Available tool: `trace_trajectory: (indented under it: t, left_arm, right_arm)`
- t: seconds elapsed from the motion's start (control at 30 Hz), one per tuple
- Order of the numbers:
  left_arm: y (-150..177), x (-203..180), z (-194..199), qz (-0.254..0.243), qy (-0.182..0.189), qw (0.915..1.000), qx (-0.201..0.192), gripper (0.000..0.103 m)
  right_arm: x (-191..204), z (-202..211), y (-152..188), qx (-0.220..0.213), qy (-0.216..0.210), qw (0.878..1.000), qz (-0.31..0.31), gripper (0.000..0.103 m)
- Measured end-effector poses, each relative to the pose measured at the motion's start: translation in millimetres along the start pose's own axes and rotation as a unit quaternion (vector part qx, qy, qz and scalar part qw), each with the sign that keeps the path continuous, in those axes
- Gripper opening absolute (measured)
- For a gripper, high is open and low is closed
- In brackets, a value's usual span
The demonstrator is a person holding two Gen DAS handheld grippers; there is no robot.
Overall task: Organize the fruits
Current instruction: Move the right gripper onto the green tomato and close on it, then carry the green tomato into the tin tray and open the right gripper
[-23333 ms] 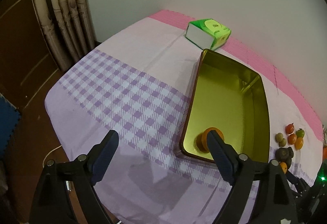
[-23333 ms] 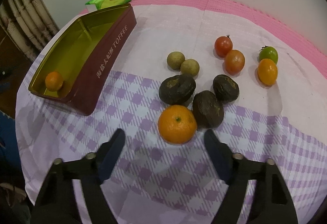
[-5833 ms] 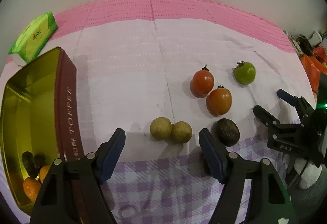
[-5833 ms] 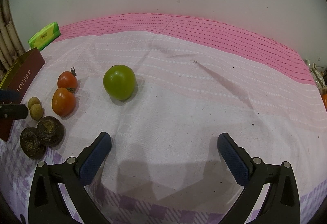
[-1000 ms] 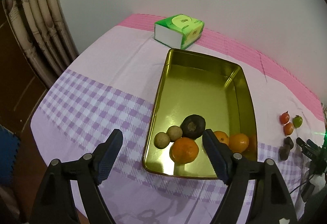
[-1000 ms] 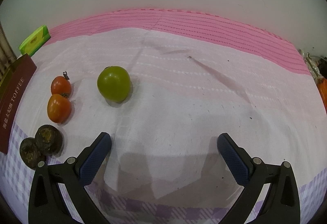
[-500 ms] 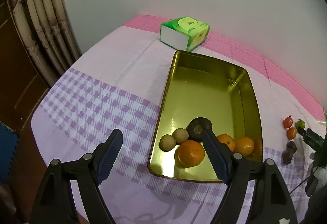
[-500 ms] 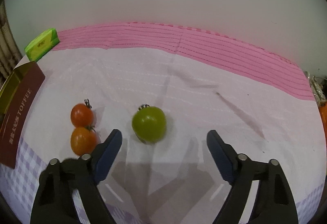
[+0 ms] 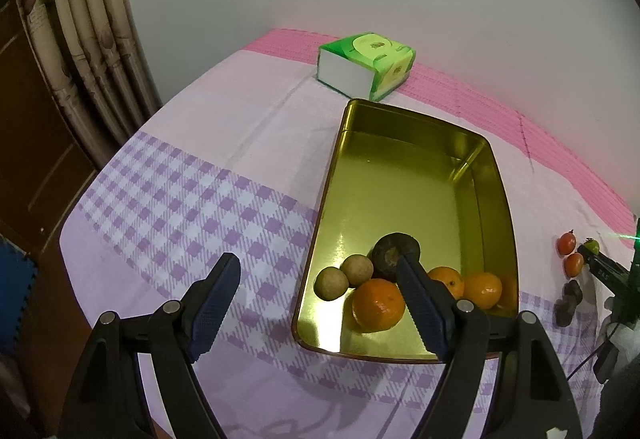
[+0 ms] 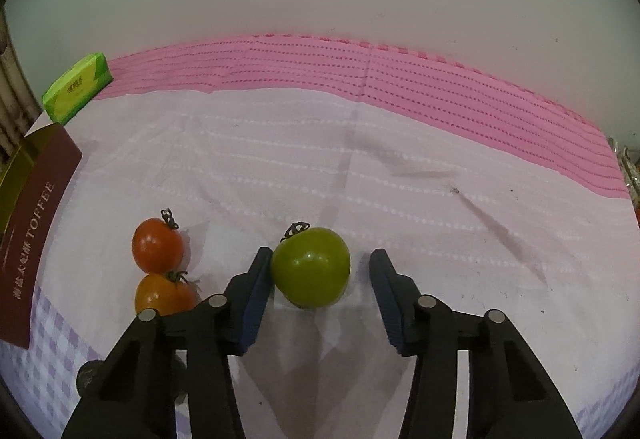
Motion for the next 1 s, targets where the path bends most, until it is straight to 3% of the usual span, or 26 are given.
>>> trace_trajectory:
  t: [0.13,0.47,0.6,0.83,1.0]
  left_arm:
    - [0.8,-0.3,-0.8,0.003,0.002,1.0,0.004,0.077]
    - [0.6,3.5,0.7,0.02,0.009,0.9998,0.005,0.081]
    - [0.7,6.1,1.4,0.025,0.009,0.9996,0.004,0.09]
    - [1.8,12.8,5.4,0.039,0.012,0.9991,0.003,0.094]
    - [3.1,18.5,5.8,0.057,0.022,0.9981,0.008,0.099]
  right_arm:
    - [-0.1,1.1,-2.0,0.0,0.005,1.0,0.001,0.038]
    - [3.6,18.1,-4.0,-0.003,-0.007,1.0,-0.005,0.037]
    - [18.8,35.4,-6.2,-0.01,-0.024,1.0,0.002,0.037]
    - [86.6,72.6,-3.8,-0.021,-0.093,0.995,0.039,0.037]
    - [155.8,99.8,11.9,-0.016,-0.154,0.984,0.083,0.037]
Point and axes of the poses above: each gripper's, at about its wrist camera, not at the fingertips, and z roughly against the way its jaws point, x to its left, y to its underside, the point moved 9 cm from there along -z, roughly the way its jaws point, and after that the axes turned 11 degrees about -z, right-handed, at the moved point
